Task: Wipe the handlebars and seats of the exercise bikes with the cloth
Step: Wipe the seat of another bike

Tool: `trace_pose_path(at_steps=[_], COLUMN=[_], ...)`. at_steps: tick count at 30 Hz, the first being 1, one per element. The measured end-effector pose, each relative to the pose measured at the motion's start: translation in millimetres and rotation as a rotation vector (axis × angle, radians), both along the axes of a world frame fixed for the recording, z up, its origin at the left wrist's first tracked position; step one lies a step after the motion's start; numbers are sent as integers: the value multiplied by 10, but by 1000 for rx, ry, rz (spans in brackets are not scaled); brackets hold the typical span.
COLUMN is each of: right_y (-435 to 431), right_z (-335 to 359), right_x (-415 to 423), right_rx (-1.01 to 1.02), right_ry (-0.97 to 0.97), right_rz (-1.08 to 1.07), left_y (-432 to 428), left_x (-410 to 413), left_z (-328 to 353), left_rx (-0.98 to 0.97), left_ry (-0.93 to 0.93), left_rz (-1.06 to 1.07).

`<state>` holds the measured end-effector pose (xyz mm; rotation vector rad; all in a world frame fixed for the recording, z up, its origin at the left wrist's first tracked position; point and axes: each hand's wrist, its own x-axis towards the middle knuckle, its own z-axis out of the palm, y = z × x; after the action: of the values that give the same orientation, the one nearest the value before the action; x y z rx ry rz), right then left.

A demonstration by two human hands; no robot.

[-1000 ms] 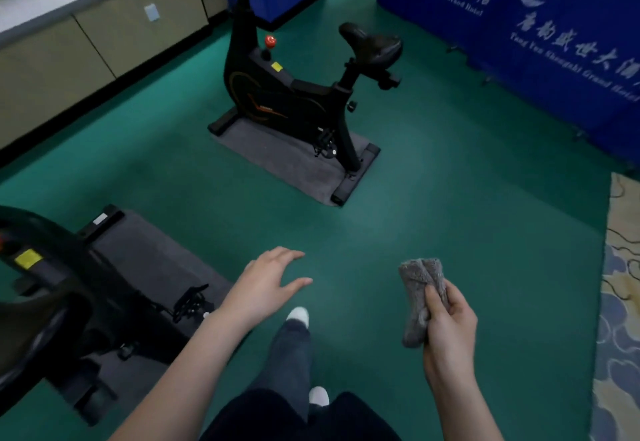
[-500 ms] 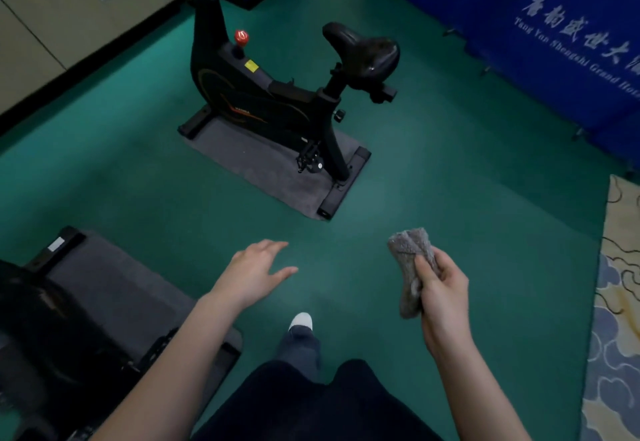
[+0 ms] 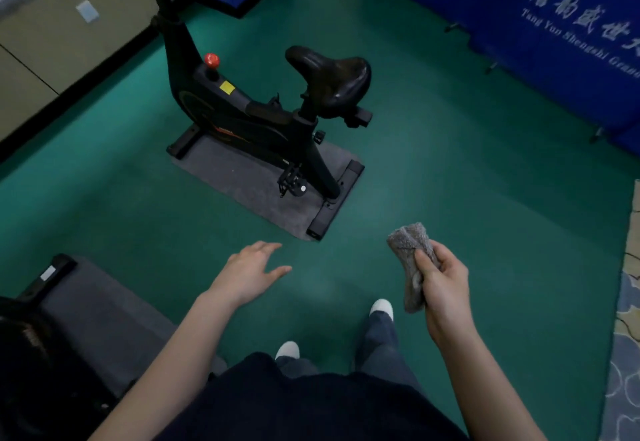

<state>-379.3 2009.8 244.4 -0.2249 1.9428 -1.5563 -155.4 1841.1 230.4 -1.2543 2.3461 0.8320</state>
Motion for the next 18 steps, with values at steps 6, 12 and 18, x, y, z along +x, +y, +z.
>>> trace_pose_path(at_steps=[6, 12, 18], right_y=[45, 126, -115], right_z=[86, 177, 194], right_x=[-1224, -2288, -2687], right_rx=[-5, 3, -30], right_ry=[22, 59, 49], right_rz=[59, 50, 77], left_y=[96, 165, 19], left_x=[-1100, -2008, -2442], left_z=[69, 232, 292], left_rx=[42, -110, -235], left_ry=[-8, 94, 119], left_rz=[71, 58, 78])
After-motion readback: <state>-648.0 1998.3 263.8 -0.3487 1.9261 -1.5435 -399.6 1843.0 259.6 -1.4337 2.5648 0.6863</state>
